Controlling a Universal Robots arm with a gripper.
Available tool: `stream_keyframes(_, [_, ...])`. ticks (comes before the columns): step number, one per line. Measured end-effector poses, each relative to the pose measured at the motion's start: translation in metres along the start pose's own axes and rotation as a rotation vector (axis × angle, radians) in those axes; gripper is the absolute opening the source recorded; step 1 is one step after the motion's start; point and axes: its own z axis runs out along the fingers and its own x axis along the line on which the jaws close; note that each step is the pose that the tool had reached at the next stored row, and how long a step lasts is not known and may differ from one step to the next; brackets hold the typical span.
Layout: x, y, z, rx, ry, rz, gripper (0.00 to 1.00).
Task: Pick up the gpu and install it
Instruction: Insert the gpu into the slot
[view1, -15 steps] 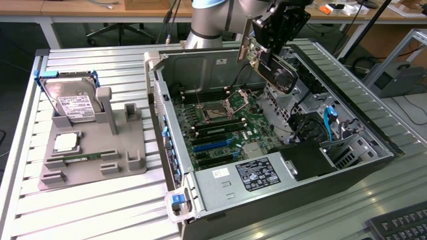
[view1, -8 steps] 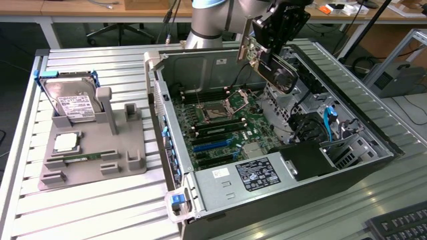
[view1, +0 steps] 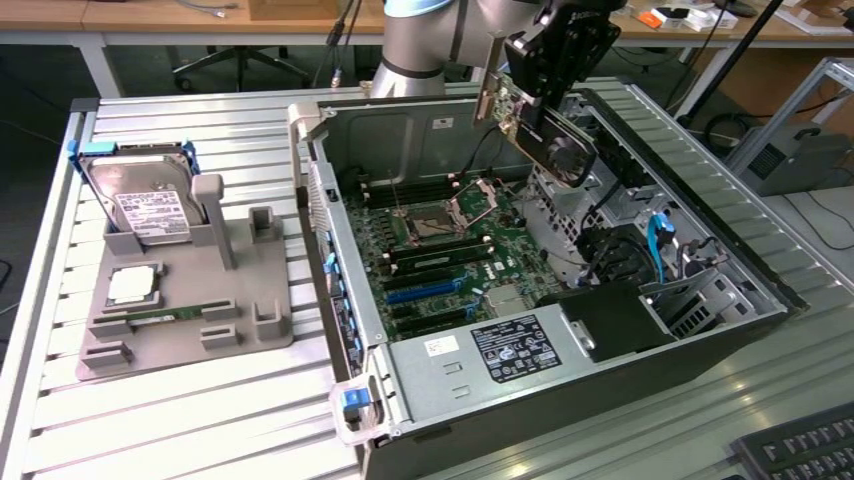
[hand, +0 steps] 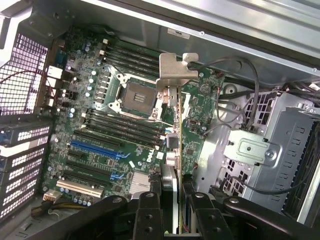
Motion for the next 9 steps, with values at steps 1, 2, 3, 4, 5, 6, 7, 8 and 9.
stream_keyframes(1, [0.0000,0.0000,0.0000,-0.0001,-0.0001,-0.001,0.27])
stream_keyframes(2, [0.0000,0.0000,0.0000,-0.0001,-0.0001,-0.001,0.27])
stream_keyframes(3, [0.0000,0.0000,0.0000,-0.0001,-0.0001,-0.002,0.27])
stream_keyframes(4, [0.0000,0.0000,0.0000,-0.0001,-0.0001,-0.002,0.27])
stream_keyframes(5, [0.0000,0.0000,0.0000,-0.0001,-0.0001,-0.003,0.27])
stream_keyframes(6, [0.0000,0.0000,0.0000,-0.0002,-0.0002,-0.004,0.27])
stream_keyframes(7, [0.0000,0.0000,0.0000,-0.0002,-0.0002,-0.005,0.27])
stream_keyframes(8, [0.0000,0.0000,0.0000,-0.0002,-0.0002,-0.005,0.27])
stream_keyframes(9, [0.0000,0.0000,0.0000,-0.0002,-0.0002,-0.006,0.27])
